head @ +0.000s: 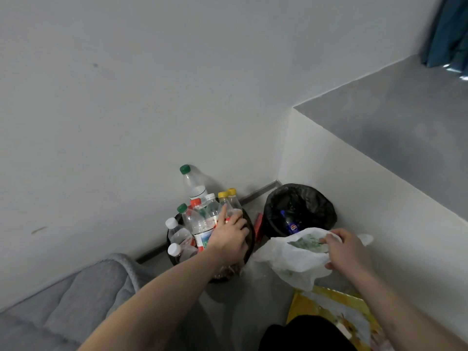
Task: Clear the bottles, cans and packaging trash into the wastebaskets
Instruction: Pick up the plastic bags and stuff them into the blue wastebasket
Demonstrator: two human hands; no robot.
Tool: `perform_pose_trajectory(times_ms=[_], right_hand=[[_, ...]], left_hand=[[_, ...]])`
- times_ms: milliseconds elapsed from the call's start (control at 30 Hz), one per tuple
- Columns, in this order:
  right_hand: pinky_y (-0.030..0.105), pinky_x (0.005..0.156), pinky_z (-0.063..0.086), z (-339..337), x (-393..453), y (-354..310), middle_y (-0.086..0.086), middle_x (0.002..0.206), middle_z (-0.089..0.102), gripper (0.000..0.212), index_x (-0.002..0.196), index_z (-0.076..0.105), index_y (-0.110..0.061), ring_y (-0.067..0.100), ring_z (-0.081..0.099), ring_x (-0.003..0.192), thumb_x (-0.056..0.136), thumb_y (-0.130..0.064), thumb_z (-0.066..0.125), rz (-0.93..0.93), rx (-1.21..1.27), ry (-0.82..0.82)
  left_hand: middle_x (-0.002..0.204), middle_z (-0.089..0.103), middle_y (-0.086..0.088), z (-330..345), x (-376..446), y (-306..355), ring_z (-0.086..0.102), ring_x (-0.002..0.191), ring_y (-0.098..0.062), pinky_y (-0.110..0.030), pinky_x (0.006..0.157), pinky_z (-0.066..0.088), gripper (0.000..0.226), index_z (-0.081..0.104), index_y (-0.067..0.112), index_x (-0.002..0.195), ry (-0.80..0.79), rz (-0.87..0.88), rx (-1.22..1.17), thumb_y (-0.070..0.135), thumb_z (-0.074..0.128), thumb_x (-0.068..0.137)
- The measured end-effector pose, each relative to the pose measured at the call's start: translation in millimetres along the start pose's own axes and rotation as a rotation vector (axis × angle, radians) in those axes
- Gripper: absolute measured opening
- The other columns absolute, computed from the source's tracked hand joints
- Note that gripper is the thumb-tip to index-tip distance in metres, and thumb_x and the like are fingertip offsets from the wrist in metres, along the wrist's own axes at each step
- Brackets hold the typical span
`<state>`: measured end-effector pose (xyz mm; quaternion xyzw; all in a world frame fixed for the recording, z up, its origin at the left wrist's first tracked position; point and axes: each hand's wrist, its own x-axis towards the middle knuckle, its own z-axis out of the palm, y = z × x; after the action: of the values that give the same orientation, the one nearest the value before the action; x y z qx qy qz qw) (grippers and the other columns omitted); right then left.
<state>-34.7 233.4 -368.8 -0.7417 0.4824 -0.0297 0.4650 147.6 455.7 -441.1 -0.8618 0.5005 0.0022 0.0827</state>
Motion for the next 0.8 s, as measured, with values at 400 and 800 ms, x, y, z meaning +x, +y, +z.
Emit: perform_pose_trajectory(times_ms=[400, 800], right_hand=[[0.017, 0.041, 0.045, 3.6, -3.0, -4.4, -0.004, 0.104, 0.068, 0.016, 0.107, 0.064, -0.021, 0.03, 0.069, 0.081, 0.1, -0.026, 0.051, -0.01, 0.04, -0.027], [0.041, 0.064, 0.064, -11.7, -6.3, -13.7, -0.006, 0.101, 0.071, 0.012, 0.094, 0.065, -0.026, 0.022, 0.071, 0.07, 0.098, -0.028, 0.054, -0.078, 0.061, 0.037]], left_hand=[[0.149, 0.052, -0.006, -2.7, 0.7, -8.7, 0.027, 0.151, -0.03, -0.057, 0.123, -0.009, 0.05, 0.071, 0.021, 0.117, 0.074, 0.122, 0.047, 0.049, 0.031, 0.107], [0.158, 0.039, -0.011, -4.3, -12.6, -1.7, 0.017, 0.154, -0.033, -0.06, 0.122, -0.004, 0.067, 0.051, 0.018, 0.143, 0.023, 0.063, 0.008, 0.061, 0.028, 0.098]])
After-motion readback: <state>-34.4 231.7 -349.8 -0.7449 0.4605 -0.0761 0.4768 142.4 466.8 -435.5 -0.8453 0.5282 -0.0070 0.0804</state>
